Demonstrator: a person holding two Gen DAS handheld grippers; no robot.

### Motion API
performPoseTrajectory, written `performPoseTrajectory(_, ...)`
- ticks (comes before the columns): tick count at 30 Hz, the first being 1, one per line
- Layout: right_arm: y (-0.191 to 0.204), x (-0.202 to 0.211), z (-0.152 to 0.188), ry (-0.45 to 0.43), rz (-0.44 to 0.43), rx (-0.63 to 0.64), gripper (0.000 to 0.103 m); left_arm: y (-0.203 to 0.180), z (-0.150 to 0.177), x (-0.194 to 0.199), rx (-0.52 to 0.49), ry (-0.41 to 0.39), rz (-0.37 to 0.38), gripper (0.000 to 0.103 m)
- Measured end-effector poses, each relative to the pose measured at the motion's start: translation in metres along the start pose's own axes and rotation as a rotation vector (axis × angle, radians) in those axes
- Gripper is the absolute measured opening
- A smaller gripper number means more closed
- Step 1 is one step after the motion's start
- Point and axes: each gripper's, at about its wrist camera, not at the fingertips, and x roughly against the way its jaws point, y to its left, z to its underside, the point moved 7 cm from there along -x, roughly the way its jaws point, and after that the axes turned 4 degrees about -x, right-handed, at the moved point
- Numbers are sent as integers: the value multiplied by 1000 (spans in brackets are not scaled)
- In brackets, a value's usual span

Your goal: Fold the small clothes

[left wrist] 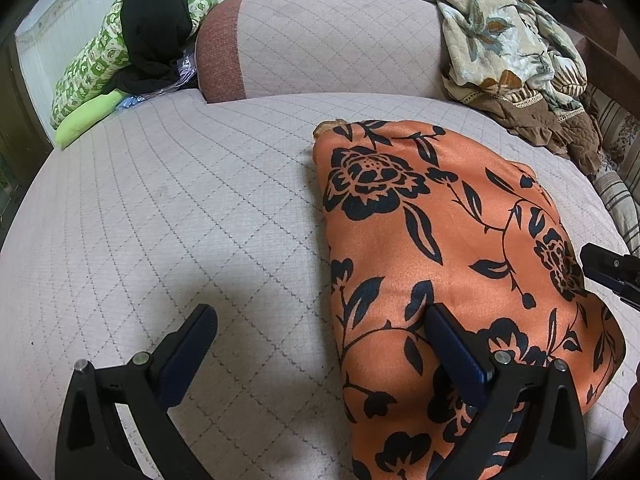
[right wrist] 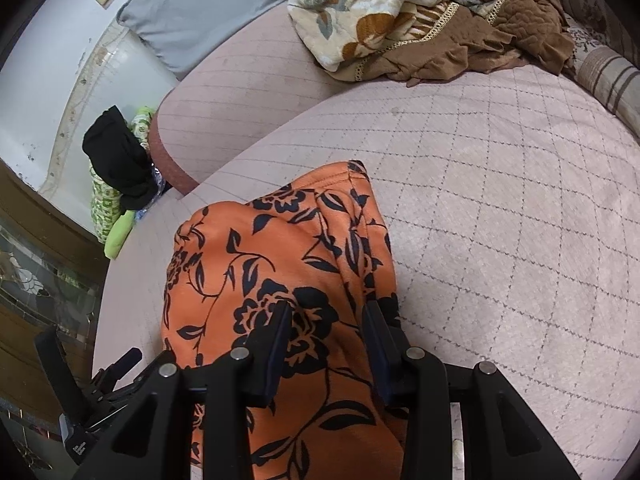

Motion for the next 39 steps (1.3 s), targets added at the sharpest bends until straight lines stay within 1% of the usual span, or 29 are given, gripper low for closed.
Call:
performPoseTrajectory(6,-2,3,-2,-10,1,2,40,0,1,-2,11,3,9,103)
performPoseTrajectory(11,14,6,3,-2,-59,48,40,1,0,-1,25,14,20,103)
performPoseTrajectory(13,23,5,8,14,-95,68,40,1,-2,4,33,-2,30,103)
performPoseTrajectory(14,28,4,10,20,-104,80,40,2,-5,8,39,-25,36,103)
performPoseTrajectory(17,36,-1,15,32,-114,89,40,3,-11,20,52,-78,46,103)
performPoseTrajectory(18,38,-2,17,36,-119,86,40,2,-11,20,48,-82,44,103)
performPoseTrajectory(20,39,-4,17,33,-120,79,40,-1,-9,14,23,-58,32,103)
performPoseTrajectory(22,38,-6,16,33,-117,61,40,-8,1,-4,-9,11,33,103)
performPoseTrajectory(23,36,-8,16,37,-112,52,40,-9,4,-8,-4,18,36,103)
performPoseTrajectory(26,24,-22,18,88,-89,3,38,-8,2,-8,24,21,60,103)
performPoseTrajectory(29,23,-22,15,94,-111,-17,38,-5,-1,-5,19,-5,60,103)
performPoseTrajectory(31,23,-18,13,82,-122,-19,38,-5,-3,-2,23,-21,61,103)
performPoseTrajectory(34,26,-7,11,46,-128,4,40,2,-10,8,29,-88,42,103)
performPoseTrajectory(36,26,1,7,11,-123,22,40,5,-12,11,38,-112,31,103)
performPoseTrajectory(38,25,8,5,-14,-127,25,40,6,-12,9,38,-108,29,103)
performPoseTrajectory(39,24,11,4,-22,-134,24,40,4,-10,5,28,-89,25,103)
